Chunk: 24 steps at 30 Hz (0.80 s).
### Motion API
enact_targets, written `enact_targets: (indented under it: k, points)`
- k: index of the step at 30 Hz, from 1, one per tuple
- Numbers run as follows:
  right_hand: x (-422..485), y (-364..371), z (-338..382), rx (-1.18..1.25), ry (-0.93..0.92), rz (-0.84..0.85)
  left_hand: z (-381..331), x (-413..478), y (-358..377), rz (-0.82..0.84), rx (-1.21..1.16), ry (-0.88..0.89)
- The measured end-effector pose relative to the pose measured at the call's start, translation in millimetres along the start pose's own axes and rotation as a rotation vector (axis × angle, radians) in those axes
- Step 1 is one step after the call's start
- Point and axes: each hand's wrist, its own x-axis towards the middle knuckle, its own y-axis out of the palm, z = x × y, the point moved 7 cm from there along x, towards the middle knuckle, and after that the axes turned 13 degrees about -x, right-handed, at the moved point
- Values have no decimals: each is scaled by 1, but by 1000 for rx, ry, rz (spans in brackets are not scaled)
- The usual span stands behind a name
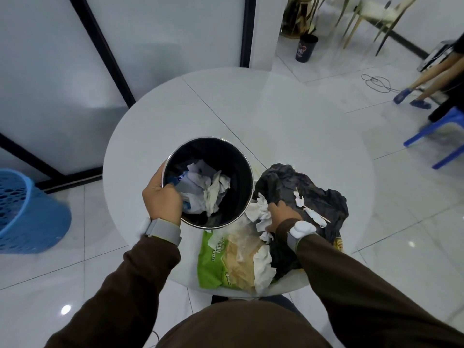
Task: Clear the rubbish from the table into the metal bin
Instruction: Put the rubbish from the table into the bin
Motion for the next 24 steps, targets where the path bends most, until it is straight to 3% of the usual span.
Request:
enact_targets:
  k: [9, 13, 19, 24]
  points:
    - [5, 0, 7, 78, -112, 0, 2, 3, -9, -28, 15, -8]
    - [1, -16, -2, 248, -85, -68, 8, 7, -11, -33, 2, -28]
    - [-38, -86, -20, 693, -74, -438, 13, 7, -9, -24, -2, -50]
    - [-84, -169, -3, 888, -136, -775, 12, 2, -4, 0, 6, -50]
